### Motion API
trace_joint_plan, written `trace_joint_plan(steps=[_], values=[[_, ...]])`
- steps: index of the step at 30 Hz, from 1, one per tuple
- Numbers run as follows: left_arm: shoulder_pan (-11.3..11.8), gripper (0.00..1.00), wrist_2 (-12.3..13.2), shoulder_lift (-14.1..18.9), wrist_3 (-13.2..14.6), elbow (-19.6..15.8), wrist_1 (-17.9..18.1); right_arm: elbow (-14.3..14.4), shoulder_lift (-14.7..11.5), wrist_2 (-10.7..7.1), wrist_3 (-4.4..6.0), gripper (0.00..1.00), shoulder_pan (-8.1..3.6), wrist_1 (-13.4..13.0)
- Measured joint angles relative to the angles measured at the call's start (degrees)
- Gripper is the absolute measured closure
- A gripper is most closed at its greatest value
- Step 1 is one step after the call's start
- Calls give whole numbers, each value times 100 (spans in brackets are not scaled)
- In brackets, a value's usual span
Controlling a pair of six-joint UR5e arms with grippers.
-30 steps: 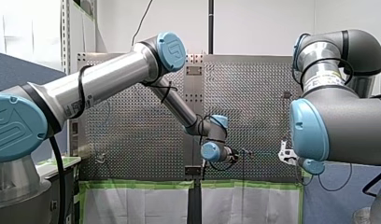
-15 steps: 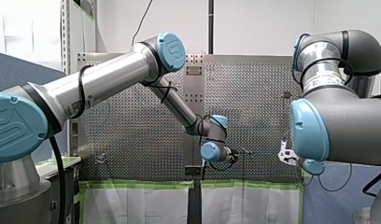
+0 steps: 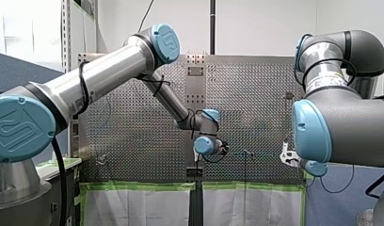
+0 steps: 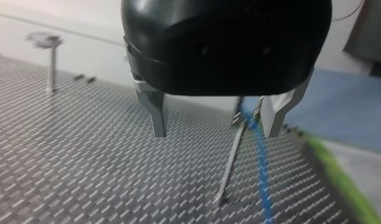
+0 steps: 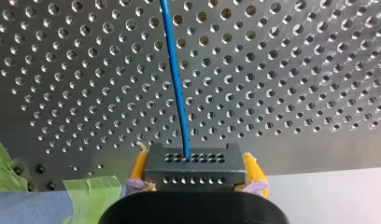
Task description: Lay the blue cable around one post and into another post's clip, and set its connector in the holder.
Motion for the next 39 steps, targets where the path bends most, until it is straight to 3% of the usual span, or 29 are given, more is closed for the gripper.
trace_joint_plan(steps=[5, 19, 39], values=[[223, 0, -78, 238, -27, -239, 240, -2, 0, -11, 15, 100, 6, 0], [490, 0, -362, 917, -74, -917, 917, -1, 7, -61, 85, 100, 35, -2], [558, 0, -379, 1867, -21, -1868, 1869, 1, 25, -88, 90, 100, 55, -18]])
